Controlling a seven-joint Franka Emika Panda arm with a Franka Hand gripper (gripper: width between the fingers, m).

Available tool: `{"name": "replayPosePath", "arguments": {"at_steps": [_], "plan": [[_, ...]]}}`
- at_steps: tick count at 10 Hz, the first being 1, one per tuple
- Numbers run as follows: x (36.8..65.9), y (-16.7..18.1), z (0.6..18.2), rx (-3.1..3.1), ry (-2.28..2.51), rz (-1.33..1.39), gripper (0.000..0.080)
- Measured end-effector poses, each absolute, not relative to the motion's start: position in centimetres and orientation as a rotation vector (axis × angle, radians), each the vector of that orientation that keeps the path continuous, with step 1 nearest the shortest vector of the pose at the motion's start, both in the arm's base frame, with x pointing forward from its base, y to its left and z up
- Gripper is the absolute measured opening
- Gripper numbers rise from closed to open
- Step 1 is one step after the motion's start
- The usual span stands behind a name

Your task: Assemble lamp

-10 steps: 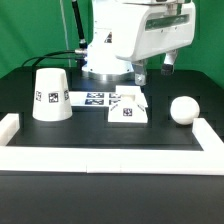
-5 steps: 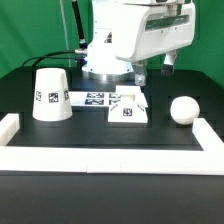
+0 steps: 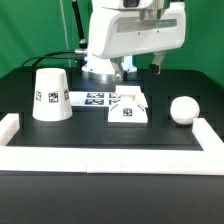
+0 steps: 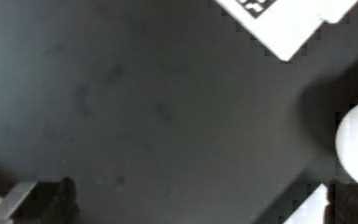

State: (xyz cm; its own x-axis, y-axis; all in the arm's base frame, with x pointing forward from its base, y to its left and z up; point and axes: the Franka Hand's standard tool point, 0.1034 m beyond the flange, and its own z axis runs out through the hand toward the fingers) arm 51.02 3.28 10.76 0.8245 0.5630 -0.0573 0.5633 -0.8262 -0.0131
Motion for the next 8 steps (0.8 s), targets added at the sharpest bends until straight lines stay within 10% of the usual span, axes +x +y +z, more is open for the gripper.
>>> {"name": "replayPosePath", "arguments": {"at_steps": [8], "plan": [[48.9,3.3,9.8,3.118,0.010,-0.122,0.0700]]}}
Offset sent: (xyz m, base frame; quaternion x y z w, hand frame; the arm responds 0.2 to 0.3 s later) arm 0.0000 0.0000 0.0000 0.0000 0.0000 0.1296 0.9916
